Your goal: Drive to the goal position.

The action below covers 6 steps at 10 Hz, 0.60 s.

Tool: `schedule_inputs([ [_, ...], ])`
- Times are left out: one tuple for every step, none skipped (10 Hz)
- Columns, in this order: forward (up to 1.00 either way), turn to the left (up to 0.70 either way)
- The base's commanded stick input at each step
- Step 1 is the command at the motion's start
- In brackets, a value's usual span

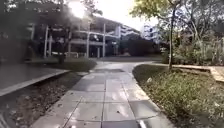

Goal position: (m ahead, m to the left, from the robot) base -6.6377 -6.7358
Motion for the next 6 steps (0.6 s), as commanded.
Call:
schedule_inputs([
  [0.17, 0.0],
  [0.27, 0.0],
  [0.37, 0.0],
  [0.47, 0.0],
  [0.5, 0.0],
  [0.5, 0.0],
])
